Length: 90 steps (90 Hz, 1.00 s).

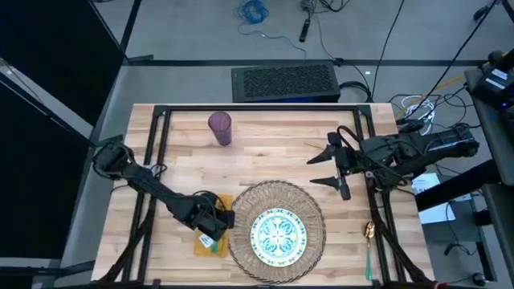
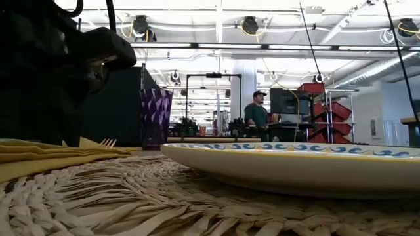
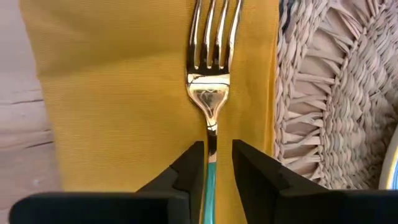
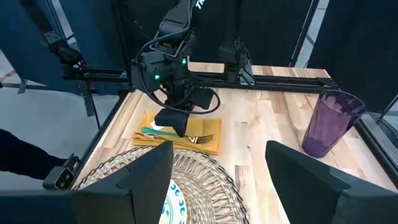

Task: Set table place
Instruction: Put the green fork on the yellow table napkin

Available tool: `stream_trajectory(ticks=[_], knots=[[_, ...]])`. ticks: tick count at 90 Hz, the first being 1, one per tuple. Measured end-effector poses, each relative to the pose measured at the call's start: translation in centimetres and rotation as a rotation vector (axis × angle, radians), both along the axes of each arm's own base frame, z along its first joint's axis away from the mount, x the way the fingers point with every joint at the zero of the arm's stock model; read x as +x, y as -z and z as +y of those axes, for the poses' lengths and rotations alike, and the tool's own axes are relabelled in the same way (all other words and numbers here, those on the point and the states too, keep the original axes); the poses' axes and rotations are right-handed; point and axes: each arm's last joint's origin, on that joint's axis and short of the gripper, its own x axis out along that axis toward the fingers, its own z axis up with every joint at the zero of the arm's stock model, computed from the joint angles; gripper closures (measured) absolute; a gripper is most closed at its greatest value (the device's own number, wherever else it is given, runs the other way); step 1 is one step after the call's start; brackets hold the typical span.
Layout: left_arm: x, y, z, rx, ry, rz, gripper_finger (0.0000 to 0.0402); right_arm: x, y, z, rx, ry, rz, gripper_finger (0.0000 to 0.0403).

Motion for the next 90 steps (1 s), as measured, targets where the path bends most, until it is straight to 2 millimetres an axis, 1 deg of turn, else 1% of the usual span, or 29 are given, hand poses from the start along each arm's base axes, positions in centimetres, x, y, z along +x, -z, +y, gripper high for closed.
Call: stream_trajectory(ticks=[22,34,68,90], knots=[[0.0,0.3,-0.1,-0.007,0.013,0.019,0.0333,0.0,0.0,0.0,0.000,0.000,0.000,0.0160],[0.3,0.9,-0.4,-0.034,0.064,0.037,0.0333,0.0,0.0,0.0,0.000,0.000,0.000,0.0160],[-0.2,1.1,-0.1,-0.010,0.038,0.088,0.0333,0.0,0.0,0.0,0.007,0.003,0.001,0.0160],[-0.3,1.1,-0.1,-0.026,0.043,0.114,0.0333,0.0,0.0,0.0,0.007,0.002,0.001,0.0160]])
